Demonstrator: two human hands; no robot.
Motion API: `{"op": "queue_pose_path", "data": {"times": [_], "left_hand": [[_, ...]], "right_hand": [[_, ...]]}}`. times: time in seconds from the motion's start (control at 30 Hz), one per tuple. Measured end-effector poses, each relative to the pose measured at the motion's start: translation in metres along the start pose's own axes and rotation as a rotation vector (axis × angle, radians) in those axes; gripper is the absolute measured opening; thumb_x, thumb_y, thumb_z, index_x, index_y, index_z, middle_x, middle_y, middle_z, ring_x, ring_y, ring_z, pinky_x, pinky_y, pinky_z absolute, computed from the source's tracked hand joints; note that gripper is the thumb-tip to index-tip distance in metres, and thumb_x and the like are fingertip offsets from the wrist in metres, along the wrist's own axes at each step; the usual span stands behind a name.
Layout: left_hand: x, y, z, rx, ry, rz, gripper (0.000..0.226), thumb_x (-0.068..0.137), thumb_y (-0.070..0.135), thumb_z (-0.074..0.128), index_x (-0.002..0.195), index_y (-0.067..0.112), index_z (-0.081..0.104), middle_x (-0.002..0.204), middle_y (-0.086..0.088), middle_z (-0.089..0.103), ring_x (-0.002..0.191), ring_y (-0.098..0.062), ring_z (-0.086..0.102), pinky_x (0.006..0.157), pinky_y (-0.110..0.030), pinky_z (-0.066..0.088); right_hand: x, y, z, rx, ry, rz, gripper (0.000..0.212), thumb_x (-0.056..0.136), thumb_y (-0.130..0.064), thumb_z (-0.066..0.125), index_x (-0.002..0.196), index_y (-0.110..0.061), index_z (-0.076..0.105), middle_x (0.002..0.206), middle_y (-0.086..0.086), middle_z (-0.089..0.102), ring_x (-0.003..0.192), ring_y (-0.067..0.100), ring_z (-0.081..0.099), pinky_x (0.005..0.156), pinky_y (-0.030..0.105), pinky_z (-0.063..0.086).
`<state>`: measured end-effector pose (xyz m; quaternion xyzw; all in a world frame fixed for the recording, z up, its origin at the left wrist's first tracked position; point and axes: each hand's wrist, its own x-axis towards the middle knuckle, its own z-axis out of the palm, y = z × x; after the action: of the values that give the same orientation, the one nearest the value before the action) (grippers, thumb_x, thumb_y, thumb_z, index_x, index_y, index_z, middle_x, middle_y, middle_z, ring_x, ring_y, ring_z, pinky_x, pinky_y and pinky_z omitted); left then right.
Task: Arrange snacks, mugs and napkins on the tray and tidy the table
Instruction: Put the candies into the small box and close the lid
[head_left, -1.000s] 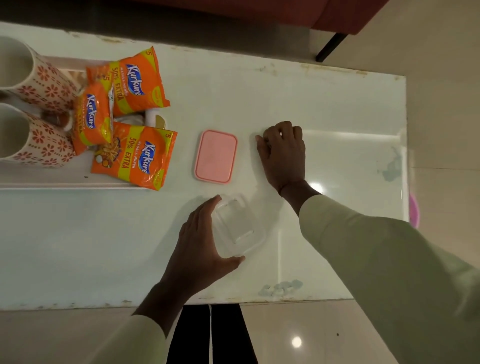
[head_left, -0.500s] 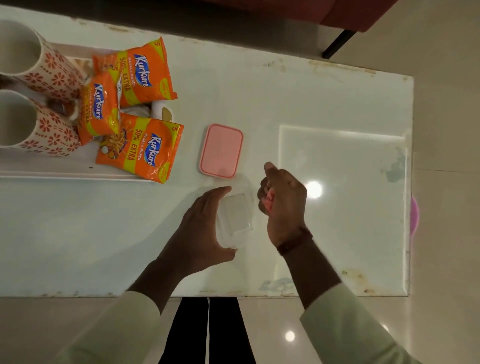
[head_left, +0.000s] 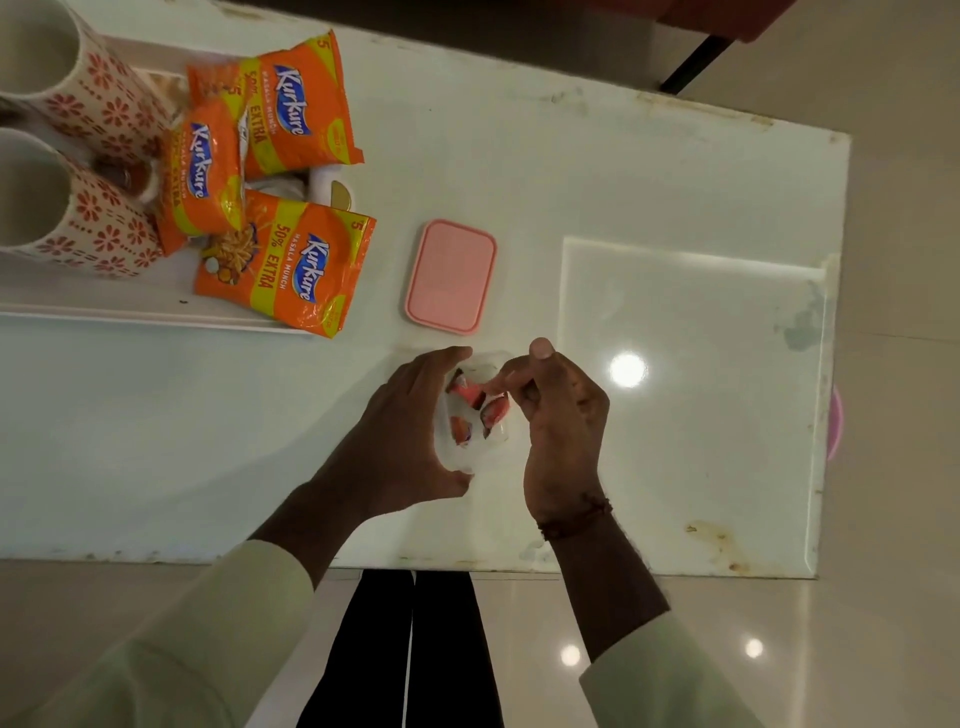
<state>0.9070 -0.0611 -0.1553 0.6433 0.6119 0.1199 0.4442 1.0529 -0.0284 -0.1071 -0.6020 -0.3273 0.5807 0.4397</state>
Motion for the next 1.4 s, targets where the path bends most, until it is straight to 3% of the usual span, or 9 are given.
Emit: {"op": "queue_pose_path", "data": {"times": [0.1, 0.3, 0.5, 0.67, 0.8, 0.97, 1.03, 1.2, 1.4], "left_hand": [[0.0, -0.002, 0.001, 0.009, 0.003, 0.007, 0.115, 0.051, 0.051, 0.085, 0.142, 0.033, 0.018, 0.143, 0.005, 0.04, 0.129, -0.015, 0.04, 0.108, -0.041, 0.04], [-0.001, -0.004, 0.0, -0.005, 0.012, 0.02, 0.114, 0.051, 0.051, 0.085, 0.142, 0.035, 0.017, 0.142, 0.01, 0.039, 0.126, -0.007, 0.037, 0.107, -0.037, 0.042], [-0.002, -0.003, 0.001, -0.035, 0.006, -0.017, 0.113, 0.054, 0.048, 0.086, 0.141, 0.042, 0.015, 0.146, 0.015, 0.033, 0.125, -0.001, 0.03, 0.109, -0.037, 0.039], [-0.004, -0.003, 0.002, -0.073, -0.009, -0.036, 0.116, 0.053, 0.045, 0.086, 0.141, 0.045, 0.011, 0.146, 0.017, 0.031, 0.133, -0.009, 0.033, 0.11, -0.043, 0.04], [-0.003, -0.002, 0.004, -0.06, -0.004, -0.049, 0.116, 0.051, 0.048, 0.085, 0.141, 0.042, 0.012, 0.146, 0.016, 0.032, 0.132, -0.009, 0.034, 0.11, -0.039, 0.039], [-0.003, -0.005, 0.004, -0.057, -0.012, -0.045, 0.114, 0.051, 0.048, 0.084, 0.139, 0.042, 0.012, 0.143, 0.015, 0.032, 0.125, -0.004, 0.03, 0.107, -0.035, 0.036], [-0.002, -0.007, 0.003, -0.047, -0.016, -0.04, 0.115, 0.049, 0.048, 0.085, 0.138, 0.043, 0.011, 0.14, 0.015, 0.032, 0.12, 0.0, 0.026, 0.105, -0.032, 0.034], [-0.003, -0.012, 0.0, -0.021, 0.011, -0.025, 0.115, 0.047, 0.05, 0.086, 0.139, 0.04, 0.018, 0.132, 0.017, 0.038, 0.112, 0.001, 0.026, 0.099, -0.027, 0.032], [-0.002, -0.013, 0.0, -0.022, 0.042, 0.003, 0.111, 0.047, 0.049, 0.087, 0.136, 0.038, 0.022, 0.131, 0.012, 0.043, 0.111, -0.002, 0.028, 0.096, -0.029, 0.031]], "right_hand": [[-0.003, -0.002, 0.003, 0.01, 0.008, 0.004, 0.038, 0.088, -0.047, 0.057, 0.059, -0.025, 0.069, 0.065, 0.002, 0.068, 0.073, 0.021, 0.065, 0.083, 0.037, 0.055], [0.014, -0.02, 0.013, 0.01, 0.053, 0.03, 0.039, 0.089, -0.049, 0.056, 0.062, -0.024, 0.069, 0.065, 0.0, 0.068, 0.072, 0.019, 0.067, 0.08, 0.039, 0.059], [0.076, -0.045, 0.037, -0.658, -0.137, -0.143, 0.015, 0.085, -0.028, 0.072, 0.095, -0.017, 0.068, 0.088, -0.005, 0.071, 0.082, 0.011, 0.064, 0.077, 0.024, 0.052], [0.119, -0.039, 0.054, -1.336, -0.431, -0.207, 0.083, 0.069, -0.047, 0.082, 0.14, -0.025, 0.044, 0.137, 0.003, 0.048, 0.126, 0.024, 0.042, 0.101, 0.042, 0.041], [0.133, -0.03, 0.064, -1.627, -0.496, -0.233, 0.111, 0.053, -0.049, 0.087, 0.147, -0.027, 0.032, 0.14, 0.006, 0.035, 0.126, 0.029, 0.036, 0.091, 0.045, 0.038], [0.138, -0.033, 0.07, -1.62, -0.525, -0.152, 0.107, 0.052, -0.041, 0.092, 0.141, -0.027, 0.036, 0.133, 0.009, 0.042, 0.122, 0.03, 0.041, 0.09, 0.042, 0.039], [0.142, -0.046, 0.068, -1.531, -0.602, -0.12, 0.086, 0.061, -0.039, 0.09, 0.135, -0.024, 0.05, 0.13, 0.008, 0.051, 0.121, 0.029, 0.048, 0.095, 0.036, 0.04], [0.117, -0.075, 0.055, -1.305, -0.659, -0.217, 0.019, 0.087, -0.023, 0.067, 0.105, -0.016, 0.07, 0.095, -0.004, 0.063, 0.098, 0.02, 0.059, 0.075, 0.024, 0.035], [0.039, -0.062, 0.021, -1.238, -0.478, -0.424, 0.036, 0.096, -0.01, 0.051, 0.121, -0.03, 0.07, 0.121, -0.011, 0.071, 0.112, 0.008, 0.064, 0.096, 0.016, 0.042]]}}
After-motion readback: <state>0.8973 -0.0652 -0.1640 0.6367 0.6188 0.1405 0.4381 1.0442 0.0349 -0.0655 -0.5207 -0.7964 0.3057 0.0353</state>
